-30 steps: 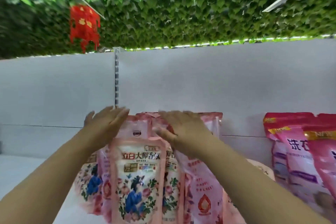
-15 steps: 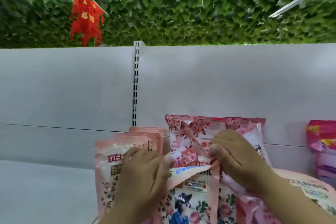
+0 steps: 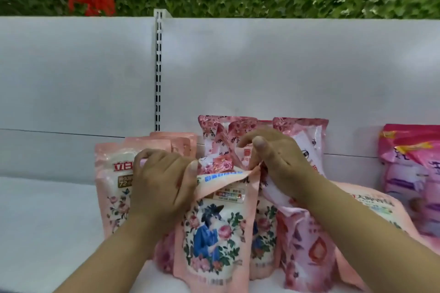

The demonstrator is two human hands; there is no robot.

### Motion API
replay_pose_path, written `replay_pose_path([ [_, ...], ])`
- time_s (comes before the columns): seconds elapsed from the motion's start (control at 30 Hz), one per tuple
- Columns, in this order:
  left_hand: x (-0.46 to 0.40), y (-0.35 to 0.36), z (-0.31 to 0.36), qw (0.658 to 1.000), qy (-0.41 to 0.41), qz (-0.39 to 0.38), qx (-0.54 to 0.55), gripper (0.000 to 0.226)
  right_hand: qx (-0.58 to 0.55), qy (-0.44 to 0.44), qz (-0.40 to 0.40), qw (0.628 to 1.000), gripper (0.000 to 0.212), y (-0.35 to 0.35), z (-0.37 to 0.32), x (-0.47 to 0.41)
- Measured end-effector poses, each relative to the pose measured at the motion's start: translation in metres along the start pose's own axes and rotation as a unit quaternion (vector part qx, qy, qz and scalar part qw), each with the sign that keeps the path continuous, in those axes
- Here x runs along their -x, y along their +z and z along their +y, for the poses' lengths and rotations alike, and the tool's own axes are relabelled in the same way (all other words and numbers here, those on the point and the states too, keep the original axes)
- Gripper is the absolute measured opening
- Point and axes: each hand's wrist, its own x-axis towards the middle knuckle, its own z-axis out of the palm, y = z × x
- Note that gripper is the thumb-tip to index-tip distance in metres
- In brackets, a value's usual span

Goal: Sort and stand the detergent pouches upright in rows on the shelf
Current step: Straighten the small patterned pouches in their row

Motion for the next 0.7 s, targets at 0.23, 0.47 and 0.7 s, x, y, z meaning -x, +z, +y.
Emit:
replay_pose_path([
  [0.23, 0.016, -0.002, -0.001, 0.999, 0.001, -0.005, -0.049, 0.068, -0.023, 0.003, 0.009, 1.000, 0.102, 0.008, 0.002, 0.010],
  [0.47, -0.017, -0.038, 0.015, 0.990, -0.071, -0.120, -0.016, 0.084, -0.180, 0.152, 0.070, 0.969, 0.048, -0.011, -0.008, -0.005],
  [0.7, -0.133, -0.005, 0.052, 0.929, -0.087, -0.352, 0.073, 0.056, 0.019, 0.279, -0.035, 0.959, 0.027, -0.092, 0.047, -0.073],
])
